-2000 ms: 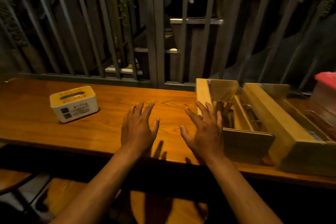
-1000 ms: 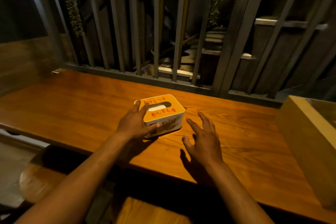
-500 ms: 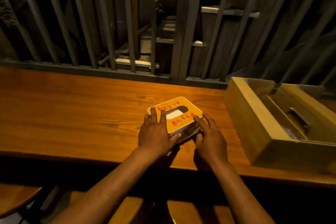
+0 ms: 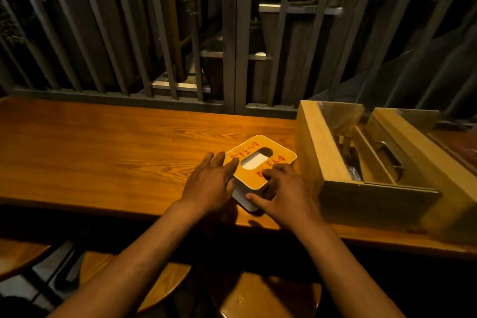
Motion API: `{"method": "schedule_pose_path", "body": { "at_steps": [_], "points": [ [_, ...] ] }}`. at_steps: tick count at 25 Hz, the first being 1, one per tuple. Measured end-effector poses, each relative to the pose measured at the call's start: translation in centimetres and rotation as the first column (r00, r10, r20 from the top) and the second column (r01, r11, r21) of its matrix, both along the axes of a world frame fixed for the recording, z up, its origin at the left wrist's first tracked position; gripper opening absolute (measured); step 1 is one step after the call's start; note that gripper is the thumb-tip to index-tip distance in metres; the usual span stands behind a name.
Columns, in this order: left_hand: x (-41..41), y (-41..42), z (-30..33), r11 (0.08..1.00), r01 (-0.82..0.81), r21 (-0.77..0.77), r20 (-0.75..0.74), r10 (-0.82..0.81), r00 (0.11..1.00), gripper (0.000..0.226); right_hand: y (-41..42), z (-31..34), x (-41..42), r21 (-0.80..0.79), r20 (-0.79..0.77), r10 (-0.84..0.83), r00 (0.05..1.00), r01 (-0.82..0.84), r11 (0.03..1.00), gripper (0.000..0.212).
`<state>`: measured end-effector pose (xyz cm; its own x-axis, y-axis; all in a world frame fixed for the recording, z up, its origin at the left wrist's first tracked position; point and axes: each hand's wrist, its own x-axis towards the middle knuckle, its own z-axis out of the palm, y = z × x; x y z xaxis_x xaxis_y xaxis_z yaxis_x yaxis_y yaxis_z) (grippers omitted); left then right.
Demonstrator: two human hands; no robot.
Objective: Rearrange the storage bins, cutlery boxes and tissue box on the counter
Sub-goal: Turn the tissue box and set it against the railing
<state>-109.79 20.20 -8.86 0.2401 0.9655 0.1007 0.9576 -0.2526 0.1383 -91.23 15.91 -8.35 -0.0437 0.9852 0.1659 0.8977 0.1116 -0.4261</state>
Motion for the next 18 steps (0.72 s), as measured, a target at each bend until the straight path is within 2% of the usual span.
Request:
{"method": "schedule_pose_path", "body": {
  "at_steps": [2, 5, 9, 12, 18],
  "points": [
    [0.5, -0.5, -0.4, 1.000, -0.003, 0.027, 0.019, 0.002, 1.000, 0.057, 0.7, 0.6, 0.2, 0.011, 0.115, 0.037, 0.993, -0.039, 0.999, 0.061],
    [1.8, -0.7, -0.8, 0.991, -0.046, 0.126, 0.028, 0.042, 0.999, 0.053, 2.4, 2.8, 0.3, -0.060, 0.328, 0.046, 0.943, -0.028, 0.998, 0.040],
    [3.9, 2.1, -0.6, 0.984, 0.039, 0.175, -0.092, -0.023, 0.995, 0.050, 5.6, 4.3, -0.9, -0.118, 0.626, 0.029, 0.779, 0.057, 0.991, 0.036],
    [5.1, 5.9, -0.1, 0.982, 0.066, 0.178, -0.122, -0.045, 0.991, 0.046, 9.4, 5.0, -0.1, -0.133, 0.685, 0.059, 0.726, 0.045, 0.990, 0.035],
    [6.5, 14.6, -0.3, 0.984, 0.013, 0.178, -0.077, 0.001, 0.997, 0.045, 19.3, 3.8, 2.5, -0.161, 0.699, 0.048, 0.713, 0.091, 0.983, 0.031]
  ]
}}
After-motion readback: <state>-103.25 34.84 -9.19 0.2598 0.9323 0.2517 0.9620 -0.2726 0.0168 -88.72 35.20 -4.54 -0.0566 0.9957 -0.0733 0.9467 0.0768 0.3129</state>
